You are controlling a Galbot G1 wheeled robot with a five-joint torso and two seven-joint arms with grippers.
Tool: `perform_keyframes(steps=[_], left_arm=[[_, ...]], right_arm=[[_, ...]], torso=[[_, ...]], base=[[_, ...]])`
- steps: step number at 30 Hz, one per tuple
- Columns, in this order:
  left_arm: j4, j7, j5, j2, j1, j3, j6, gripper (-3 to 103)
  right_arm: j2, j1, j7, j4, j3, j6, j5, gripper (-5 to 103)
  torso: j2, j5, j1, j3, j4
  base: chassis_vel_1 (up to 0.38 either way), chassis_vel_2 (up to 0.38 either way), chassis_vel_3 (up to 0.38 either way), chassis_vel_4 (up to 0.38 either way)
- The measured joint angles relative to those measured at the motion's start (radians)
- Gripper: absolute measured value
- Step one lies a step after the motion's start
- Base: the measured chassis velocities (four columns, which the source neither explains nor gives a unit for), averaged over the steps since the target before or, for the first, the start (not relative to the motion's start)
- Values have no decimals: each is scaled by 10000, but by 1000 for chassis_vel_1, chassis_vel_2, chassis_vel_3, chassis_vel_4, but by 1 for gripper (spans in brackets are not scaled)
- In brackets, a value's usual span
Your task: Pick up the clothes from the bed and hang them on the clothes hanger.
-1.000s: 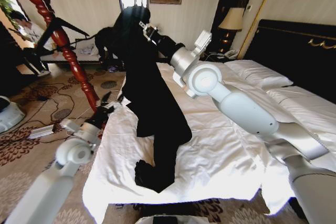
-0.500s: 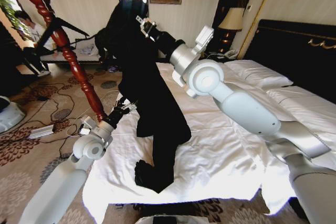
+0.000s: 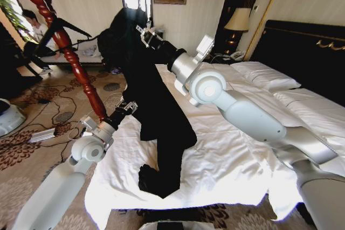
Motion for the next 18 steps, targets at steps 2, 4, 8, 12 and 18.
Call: perform_keyframes(steps=[2,4,8,12,18], left_arm=[[-17,-55,-21,31,48,-104,0,26],[-36,-81,-52,79,87,-178,0,20],[-129,-177,-242,348,213,-463,7,2],[-268,-319,-657,613,284,-791,75,0],[-467,-734,-1717,1052,364,-1366,518,0]], right_arm=[[-85,-103,-8,20,-2,0,-76,0],[-128,-176,-10,24,0,0,-106,0],[-238,-508,114,-12,73,-7,-331,0],[-270,-946,844,-119,163,-269,-547,0],[-90,-2032,3896,-870,221,-1960,-1064,16]], torso=[[0,0,1,0,-1],[0,1,0,0,-1],[0,-1,0,0,0],[0,0,0,0,0],[1,2,0,0,1]], base=[[0,0,0,0],[0,0,0,0],[0,0,0,0],[0,0,0,0],[0,0,0,0]])
